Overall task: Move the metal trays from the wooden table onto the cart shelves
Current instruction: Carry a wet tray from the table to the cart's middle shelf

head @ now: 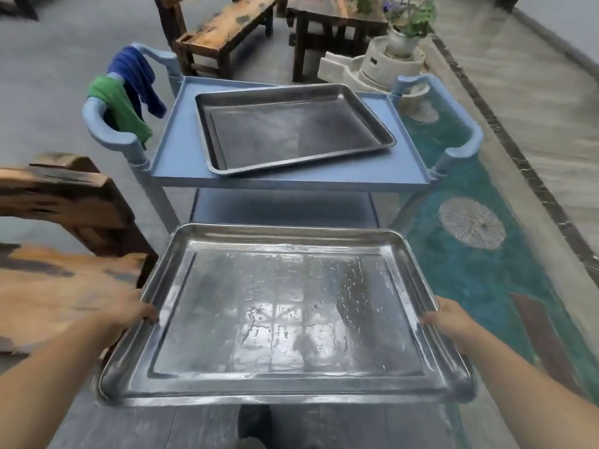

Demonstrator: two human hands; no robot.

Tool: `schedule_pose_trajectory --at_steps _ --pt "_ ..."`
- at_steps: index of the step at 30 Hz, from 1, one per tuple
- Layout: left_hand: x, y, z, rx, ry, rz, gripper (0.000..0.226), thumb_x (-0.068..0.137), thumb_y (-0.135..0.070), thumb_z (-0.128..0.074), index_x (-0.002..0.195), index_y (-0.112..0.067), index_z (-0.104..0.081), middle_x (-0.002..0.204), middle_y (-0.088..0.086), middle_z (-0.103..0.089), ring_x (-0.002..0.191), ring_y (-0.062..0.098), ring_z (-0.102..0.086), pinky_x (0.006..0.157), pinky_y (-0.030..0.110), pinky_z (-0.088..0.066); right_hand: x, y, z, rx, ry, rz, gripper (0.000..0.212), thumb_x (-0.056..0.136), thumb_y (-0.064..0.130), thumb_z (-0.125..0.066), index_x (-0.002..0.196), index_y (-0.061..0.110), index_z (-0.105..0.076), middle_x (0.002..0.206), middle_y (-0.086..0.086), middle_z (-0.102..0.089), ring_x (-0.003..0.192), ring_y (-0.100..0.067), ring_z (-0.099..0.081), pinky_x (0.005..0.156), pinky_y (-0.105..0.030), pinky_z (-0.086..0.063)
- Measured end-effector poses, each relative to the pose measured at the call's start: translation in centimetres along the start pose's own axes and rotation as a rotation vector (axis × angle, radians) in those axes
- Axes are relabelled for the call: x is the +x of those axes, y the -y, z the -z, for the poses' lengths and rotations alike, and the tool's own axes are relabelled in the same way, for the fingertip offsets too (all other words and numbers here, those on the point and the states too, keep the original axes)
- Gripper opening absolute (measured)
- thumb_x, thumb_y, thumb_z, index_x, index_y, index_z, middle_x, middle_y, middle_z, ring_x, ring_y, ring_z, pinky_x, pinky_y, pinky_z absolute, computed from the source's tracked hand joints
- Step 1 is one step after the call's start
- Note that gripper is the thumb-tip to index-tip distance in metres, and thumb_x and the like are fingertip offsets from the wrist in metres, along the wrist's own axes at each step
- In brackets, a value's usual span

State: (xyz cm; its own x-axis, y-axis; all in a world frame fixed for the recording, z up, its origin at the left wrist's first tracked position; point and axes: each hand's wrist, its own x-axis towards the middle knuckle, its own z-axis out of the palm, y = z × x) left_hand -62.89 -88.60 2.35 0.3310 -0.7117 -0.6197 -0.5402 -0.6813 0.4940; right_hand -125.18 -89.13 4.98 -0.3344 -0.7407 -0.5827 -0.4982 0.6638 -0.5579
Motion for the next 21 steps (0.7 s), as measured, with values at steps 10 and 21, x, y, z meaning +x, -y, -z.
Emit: schedule_pose_trajectory --at_steps 10,21 --pt "6.0 -1.2 0.8 -0.012 0.076 0.026 0.024 0.071 0.003 -0.075 0.091 -0.007 -0.067 0.074 0.006 -0.067 0.063 0.016 -0.063 0.048 0.022 -0.044 3.0 1.2 -2.8 -0.029 0.005 -0.102 0.064 0.081 0.001 -0.069 0.14 0.001 -0.044 0.143 -0.022 -0.049 0.128 -0.04 -0.05 0.108 -0.053 -0.039" --pt "8.9 -8.2 -0.5 -0.02 0.031 0.06 0.016 0.077 0.006 -0.068 0.077 -0.009 -0.06 0.07 0.01 -0.061 0.064 0.021 -0.058 0.052 0.027 -0.039 12.2 5.2 -2.8 -0.066 0.063 -0.123 0.062 0.081 0.002 -0.068 0.139 0.005 -0.047 0.136 -0.018 -0.057 0.12 -0.037 -0.056 0.106 -0.054 -0.042"
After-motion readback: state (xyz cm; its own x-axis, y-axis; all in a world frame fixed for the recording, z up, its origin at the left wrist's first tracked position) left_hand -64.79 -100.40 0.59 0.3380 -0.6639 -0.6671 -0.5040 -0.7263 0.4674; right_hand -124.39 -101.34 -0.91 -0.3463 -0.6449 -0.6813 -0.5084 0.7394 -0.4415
